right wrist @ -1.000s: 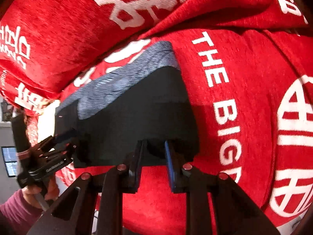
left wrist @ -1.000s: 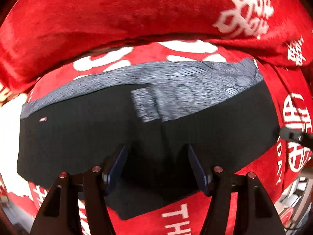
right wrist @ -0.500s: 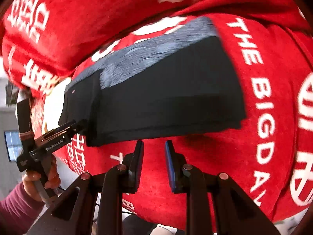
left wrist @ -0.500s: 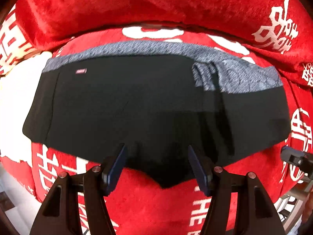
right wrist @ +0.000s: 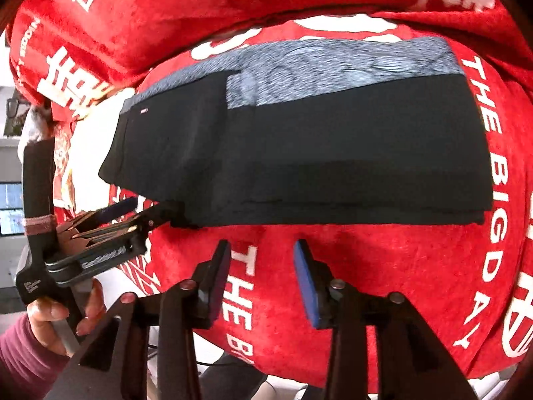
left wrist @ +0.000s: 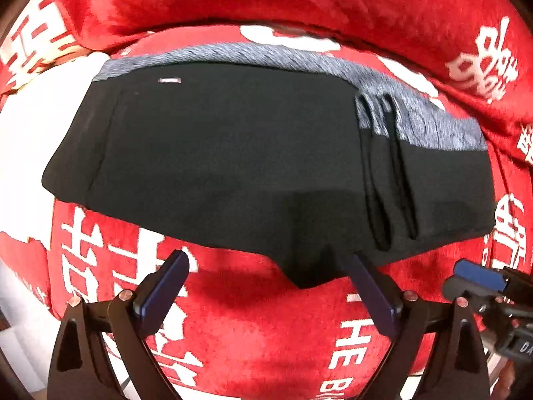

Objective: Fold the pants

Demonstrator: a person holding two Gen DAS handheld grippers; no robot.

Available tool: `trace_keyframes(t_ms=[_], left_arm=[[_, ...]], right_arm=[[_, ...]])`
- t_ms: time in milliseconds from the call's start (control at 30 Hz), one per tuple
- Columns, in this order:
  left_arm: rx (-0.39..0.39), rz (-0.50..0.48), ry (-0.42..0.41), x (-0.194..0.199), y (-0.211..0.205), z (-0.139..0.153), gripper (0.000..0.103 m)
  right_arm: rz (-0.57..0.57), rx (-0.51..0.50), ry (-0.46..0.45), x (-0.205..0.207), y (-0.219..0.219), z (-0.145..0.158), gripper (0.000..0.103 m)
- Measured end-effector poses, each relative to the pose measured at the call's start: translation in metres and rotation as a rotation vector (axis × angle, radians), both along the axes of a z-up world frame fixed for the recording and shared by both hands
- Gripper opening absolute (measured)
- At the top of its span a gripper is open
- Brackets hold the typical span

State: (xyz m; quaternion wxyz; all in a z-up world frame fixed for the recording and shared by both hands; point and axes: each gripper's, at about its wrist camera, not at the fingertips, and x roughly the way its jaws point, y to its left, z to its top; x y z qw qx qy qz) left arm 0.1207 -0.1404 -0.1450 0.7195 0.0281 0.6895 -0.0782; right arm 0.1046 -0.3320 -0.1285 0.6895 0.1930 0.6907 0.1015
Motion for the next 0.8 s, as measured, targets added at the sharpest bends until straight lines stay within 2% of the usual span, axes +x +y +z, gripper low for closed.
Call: trace_keyframes(t_ms=[300,433,533,600,800], left_arm=[[0.009,0.061,0.025,0.001,0.044,-0.004,0.097],[0.009,0.086,0.034,0.001,0.064,-0.006,0.097],[0.016,0.112,0.026,0.002,0.083,-0.008,0.097],[0.017,0.139,0.022,0.003,0.097,-0.01,0.097],[-0.044,0.213,0.061,0.006,0.135,-0.021,0.097]], right_arm=[[0.088,-0.04,0.011,0.015,0.048,0.004,0.057],[0.129,-0.052,0.027,0.02,0.07,0.001,0.058],[0.164,-0.085,0.025,0.024,0.087,0.001,0.067],[0.186,-0.109,0.014,0.027,0.097,0.002,0.078],[0.263,-0.153,0.001,0.033,0.119,0.0,0.079]])
